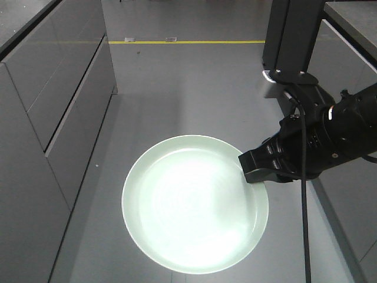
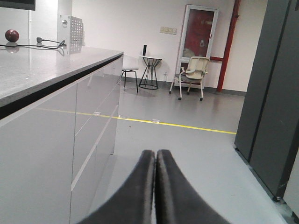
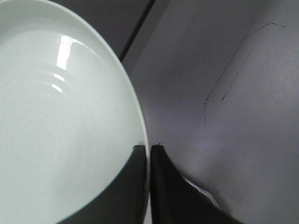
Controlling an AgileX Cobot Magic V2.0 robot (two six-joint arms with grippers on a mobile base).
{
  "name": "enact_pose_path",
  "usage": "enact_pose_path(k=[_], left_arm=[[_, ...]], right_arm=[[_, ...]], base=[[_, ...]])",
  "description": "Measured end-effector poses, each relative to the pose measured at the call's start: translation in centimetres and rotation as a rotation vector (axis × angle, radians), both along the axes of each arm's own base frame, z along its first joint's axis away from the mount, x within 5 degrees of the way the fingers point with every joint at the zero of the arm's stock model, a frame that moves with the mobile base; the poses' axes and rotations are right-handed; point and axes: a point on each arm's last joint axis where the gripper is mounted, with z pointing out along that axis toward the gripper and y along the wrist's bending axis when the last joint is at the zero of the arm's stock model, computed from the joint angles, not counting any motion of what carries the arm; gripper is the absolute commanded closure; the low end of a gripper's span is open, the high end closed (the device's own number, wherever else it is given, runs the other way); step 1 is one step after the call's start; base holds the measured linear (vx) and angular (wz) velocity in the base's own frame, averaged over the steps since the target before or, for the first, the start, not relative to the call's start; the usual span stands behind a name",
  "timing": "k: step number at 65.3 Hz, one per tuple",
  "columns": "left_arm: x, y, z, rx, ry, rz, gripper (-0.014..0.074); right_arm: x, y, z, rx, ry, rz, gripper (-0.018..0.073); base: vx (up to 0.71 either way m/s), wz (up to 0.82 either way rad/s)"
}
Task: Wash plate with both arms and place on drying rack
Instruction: 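Drive the base along the aisle carrying the plate in the right gripper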
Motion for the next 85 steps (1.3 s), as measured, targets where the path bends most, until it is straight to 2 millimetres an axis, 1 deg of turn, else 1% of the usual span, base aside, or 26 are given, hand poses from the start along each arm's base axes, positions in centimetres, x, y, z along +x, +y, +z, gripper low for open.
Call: enact_pose_path(k=[85], left_arm=[[0.00, 0.00, 0.00, 0.000, 0.000, 0.000, 0.0603]], right_arm=[[0.00, 0.00, 0.00, 0.000, 0.000, 0.000, 0.0564]], base=[[0.17, -0.02]])
